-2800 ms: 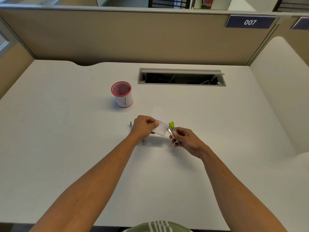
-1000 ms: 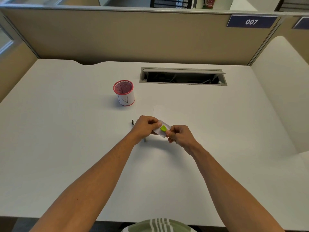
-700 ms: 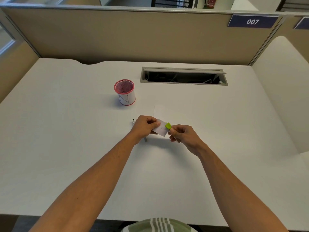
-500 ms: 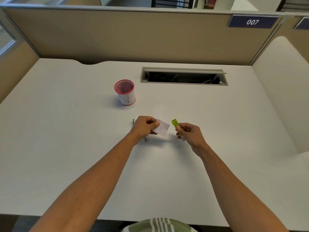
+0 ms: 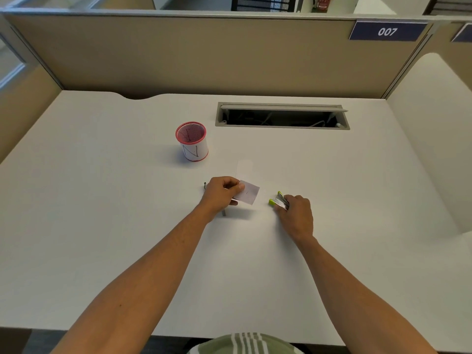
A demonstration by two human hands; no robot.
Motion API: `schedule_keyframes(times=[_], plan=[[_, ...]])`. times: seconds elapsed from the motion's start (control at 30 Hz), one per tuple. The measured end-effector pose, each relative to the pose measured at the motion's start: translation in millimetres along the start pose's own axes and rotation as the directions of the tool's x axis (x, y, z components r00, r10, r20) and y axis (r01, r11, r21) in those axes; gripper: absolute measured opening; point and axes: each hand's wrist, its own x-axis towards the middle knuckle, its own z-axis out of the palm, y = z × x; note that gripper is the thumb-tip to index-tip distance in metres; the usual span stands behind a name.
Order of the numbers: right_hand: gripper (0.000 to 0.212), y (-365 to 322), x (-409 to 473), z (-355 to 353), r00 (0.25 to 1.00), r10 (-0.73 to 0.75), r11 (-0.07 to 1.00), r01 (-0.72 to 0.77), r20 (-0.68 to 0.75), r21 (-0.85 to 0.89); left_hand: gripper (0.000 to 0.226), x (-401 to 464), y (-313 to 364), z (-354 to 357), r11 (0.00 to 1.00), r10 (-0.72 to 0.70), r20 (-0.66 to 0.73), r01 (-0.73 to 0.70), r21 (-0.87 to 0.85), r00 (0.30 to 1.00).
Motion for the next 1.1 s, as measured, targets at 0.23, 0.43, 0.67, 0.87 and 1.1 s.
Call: schedule_keyframes(times=[0.23,0.43,0.67,0.87,1.1], plan=[[0.046,-4.0,-3.3,4.1,0.993,-0.059,0.991,0.045,-0.104,-0.128,0.007,-4.9,1.3,3.1,0.959,0.225,-0.152,-0.192,0.206,0.962],[0.045,-50.3,-7.4,-11.5,0.987,0.148,0.812,-0.159,0.067,0.561,0.011,-13.0,-4.2,11.1,0.679,0.643,-0.163,-0.459,0.573,0.748],[0.035,-78.4,-6.6,-19.2,0.897,0.035,0.402,-0.416,0.440,0.816,0.009,-23.4,-9.4,19.3,0.210,0.885,0.100,-0.582,0.785,0.454],[0.029,-71.7,-4.5,-19.8,0.928,0.011,0.507,-0.326,0.372,0.798,0.021,-26.1,-21.6,15.9,0.253,0.859,0.114,-0.607,0.753,0.499],[0.029,-68.0,-3.9,-21.2,0.929,-0.046,0.591,-0.272,0.368,0.760,0.023,-24.6,-14.8,16.3,0.945,0.313,-0.218,-0.280,0.171,0.924]])
